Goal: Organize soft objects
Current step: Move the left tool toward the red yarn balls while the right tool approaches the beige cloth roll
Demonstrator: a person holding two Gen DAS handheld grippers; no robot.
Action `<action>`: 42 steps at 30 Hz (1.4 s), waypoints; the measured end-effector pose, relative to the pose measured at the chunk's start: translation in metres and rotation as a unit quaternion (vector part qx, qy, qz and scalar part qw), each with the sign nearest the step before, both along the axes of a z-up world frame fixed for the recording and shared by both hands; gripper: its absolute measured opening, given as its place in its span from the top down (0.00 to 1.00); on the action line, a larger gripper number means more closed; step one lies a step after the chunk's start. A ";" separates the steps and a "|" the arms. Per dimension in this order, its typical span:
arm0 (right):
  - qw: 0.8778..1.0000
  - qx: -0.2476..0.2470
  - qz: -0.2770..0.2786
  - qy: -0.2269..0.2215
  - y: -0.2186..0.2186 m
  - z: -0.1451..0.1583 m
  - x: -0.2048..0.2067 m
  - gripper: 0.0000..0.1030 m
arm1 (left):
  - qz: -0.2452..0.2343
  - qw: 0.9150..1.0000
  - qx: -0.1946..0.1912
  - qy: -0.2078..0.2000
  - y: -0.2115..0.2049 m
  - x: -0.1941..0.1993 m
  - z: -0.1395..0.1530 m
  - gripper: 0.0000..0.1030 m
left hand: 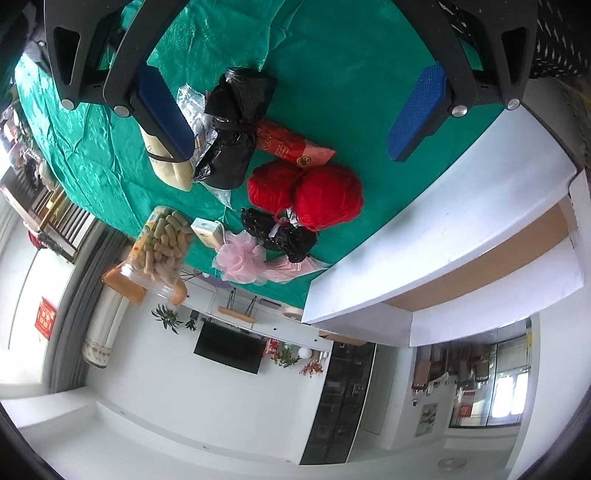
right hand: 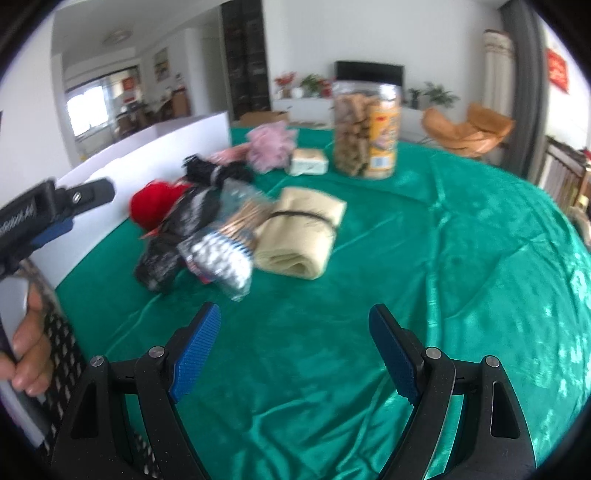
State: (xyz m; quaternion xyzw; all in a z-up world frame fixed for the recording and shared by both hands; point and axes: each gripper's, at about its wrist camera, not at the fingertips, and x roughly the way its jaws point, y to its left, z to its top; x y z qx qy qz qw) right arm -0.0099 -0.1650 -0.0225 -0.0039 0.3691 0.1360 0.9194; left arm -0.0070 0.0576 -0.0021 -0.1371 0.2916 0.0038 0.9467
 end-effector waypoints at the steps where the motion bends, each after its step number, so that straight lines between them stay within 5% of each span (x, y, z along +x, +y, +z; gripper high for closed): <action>1: 1.000 0.002 0.008 0.007 0.002 -0.002 0.003 0.18 | 0.000 1.000 0.000 0.001 0.000 0.000 0.000 0.00; 9: 0.995 -0.049 0.063 0.053 0.035 -0.021 0.061 0.18 | 0.008 1.000 -0.007 0.017 0.002 0.005 -0.005 0.00; 12: 0.996 -0.075 0.007 0.048 0.025 -0.022 0.100 0.18 | 0.006 0.999 -0.013 0.036 0.003 0.010 -0.012 0.00; 15: 0.995 -0.021 -0.075 0.070 -0.011 -0.017 0.126 0.18 | -0.014 0.997 -0.014 0.068 -0.002 0.019 -0.021 0.00; 17: 0.994 0.008 -0.087 0.065 -0.027 -0.010 0.120 0.18 | -0.033 0.995 -0.014 0.093 -0.007 0.026 -0.028 0.00; 23: 0.994 -0.040 -0.086 0.055 -0.061 -0.012 0.072 0.18 | -0.080 0.983 0.015 0.163 -0.036 0.044 -0.049 0.00; 33: 0.989 -0.030 -0.115 0.088 -0.105 -0.031 0.053 0.18 | -0.130 0.970 0.054 0.197 -0.070 0.069 -0.066 0.00; 42: 0.988 -0.052 -0.119 0.085 -0.097 -0.034 0.056 0.16 | -0.139 0.963 0.125 0.194 -0.091 0.082 -0.073 0.00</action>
